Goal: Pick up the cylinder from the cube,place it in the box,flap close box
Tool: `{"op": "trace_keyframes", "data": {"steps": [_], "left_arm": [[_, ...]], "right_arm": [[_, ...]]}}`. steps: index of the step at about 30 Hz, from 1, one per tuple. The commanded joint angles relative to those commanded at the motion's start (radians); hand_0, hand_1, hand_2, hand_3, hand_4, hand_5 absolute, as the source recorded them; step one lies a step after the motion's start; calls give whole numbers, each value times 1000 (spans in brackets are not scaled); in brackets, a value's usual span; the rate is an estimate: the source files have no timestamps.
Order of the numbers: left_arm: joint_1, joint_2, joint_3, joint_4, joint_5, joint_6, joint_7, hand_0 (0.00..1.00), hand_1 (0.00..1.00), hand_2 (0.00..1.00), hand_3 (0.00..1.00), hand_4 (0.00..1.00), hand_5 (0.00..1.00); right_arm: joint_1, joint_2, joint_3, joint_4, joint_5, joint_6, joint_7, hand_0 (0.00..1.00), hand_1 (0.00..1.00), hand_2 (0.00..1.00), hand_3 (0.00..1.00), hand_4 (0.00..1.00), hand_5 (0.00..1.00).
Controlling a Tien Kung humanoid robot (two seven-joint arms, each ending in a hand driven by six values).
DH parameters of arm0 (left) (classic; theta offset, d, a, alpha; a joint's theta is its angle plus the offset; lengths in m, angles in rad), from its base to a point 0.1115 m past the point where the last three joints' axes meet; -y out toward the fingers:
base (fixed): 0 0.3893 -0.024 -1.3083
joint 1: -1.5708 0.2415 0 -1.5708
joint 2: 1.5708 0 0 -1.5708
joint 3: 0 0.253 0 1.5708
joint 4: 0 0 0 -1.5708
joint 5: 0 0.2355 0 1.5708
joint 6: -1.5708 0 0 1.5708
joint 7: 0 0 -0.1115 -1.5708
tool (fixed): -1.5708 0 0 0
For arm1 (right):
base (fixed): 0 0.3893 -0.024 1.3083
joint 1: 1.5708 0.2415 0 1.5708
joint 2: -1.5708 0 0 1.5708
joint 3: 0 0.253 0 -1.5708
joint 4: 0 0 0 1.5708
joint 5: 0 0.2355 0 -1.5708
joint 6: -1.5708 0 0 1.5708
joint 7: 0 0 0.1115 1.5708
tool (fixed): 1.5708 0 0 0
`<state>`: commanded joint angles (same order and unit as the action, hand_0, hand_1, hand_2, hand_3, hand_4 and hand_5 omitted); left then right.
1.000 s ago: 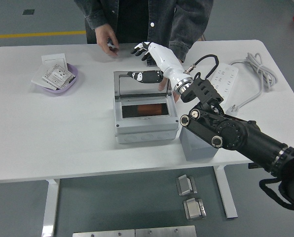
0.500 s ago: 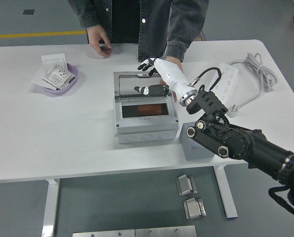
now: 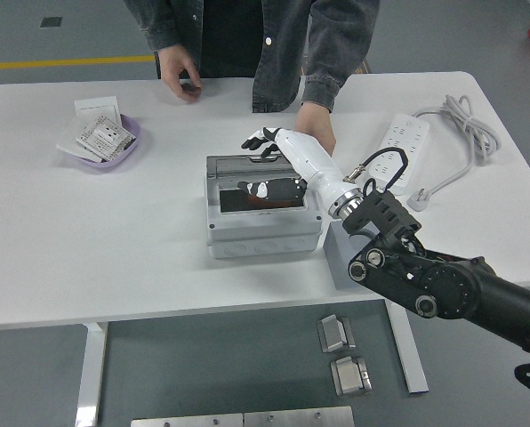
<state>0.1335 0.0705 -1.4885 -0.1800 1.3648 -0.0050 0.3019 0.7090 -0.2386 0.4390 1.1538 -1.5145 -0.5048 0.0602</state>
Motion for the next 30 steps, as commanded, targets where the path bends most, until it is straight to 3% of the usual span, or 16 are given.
{"op": "trace_keyframes", "data": {"steps": [8, 17, 23, 30], "left_arm": [[2, -6, 2, 0, -7, 0, -2, 649, 644, 528, 657, 687, 320], [3, -8, -4, 0, 0, 0, -2, 649, 644, 527, 655, 687, 319], [5, -10, -16, 0, 13, 1, 5, 649, 643, 527, 654, 686, 319], [14, -10, -33, 0, 26, 2, 15, 649, 643, 527, 655, 686, 317]], "right_arm": [[-75, -56, 11, 117, 3, -22, -2, 638, 593, 700, 659, 913, 322], [-108, -62, 44, 120, 3, -20, -3, 636, 596, 700, 661, 901, 343], [-165, -77, 124, 132, -23, -17, -3, 636, 601, 702, 663, 900, 346], [-295, -109, 279, 210, -90, -18, -4, 637, 597, 701, 660, 901, 349]]}}
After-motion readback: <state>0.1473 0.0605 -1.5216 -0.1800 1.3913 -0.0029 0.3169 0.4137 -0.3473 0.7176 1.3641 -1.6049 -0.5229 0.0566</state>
